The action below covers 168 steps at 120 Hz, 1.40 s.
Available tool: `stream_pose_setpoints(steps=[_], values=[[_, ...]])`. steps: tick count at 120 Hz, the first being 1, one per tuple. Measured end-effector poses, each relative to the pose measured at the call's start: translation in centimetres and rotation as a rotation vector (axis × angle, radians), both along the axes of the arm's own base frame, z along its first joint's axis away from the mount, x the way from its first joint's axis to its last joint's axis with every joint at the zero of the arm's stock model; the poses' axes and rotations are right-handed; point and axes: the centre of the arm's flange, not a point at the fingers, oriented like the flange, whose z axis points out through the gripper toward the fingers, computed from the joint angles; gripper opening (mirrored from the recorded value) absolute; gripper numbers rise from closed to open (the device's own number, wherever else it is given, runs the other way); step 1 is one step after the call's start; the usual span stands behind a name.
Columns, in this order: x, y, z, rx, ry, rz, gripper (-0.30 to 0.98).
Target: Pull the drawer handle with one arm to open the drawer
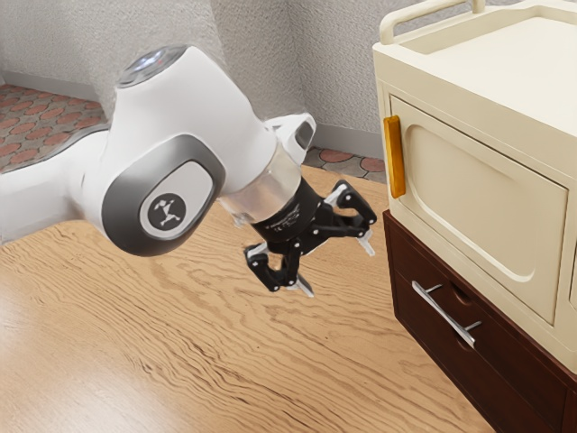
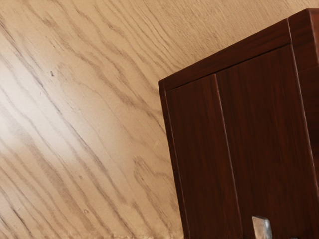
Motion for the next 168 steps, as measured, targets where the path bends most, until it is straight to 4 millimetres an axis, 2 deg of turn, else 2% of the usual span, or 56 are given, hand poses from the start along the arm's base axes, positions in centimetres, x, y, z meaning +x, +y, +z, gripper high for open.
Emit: stream_pose_setpoints(steps=[28,47,101,121,140,168], values=[[-1.0,-3.6,-2.4,-0.072,-0.019,0.075,0.65],[-1.8,-6.0,-2.8,-0.112,-0.032,0.1,0.65],[-2.5,-8.5,-4.3,-0.177,-0.012,0.183,0.65],[-2.2,-8.7,-4.9,-0.189,0.0,0.216,0.6],[-2.2,-9.2,-4.5,-0.207,-0.009,0.229,0.56],[-1.2,-9.4,-5.0,-0.224,-0.015,0.26,0.52]])
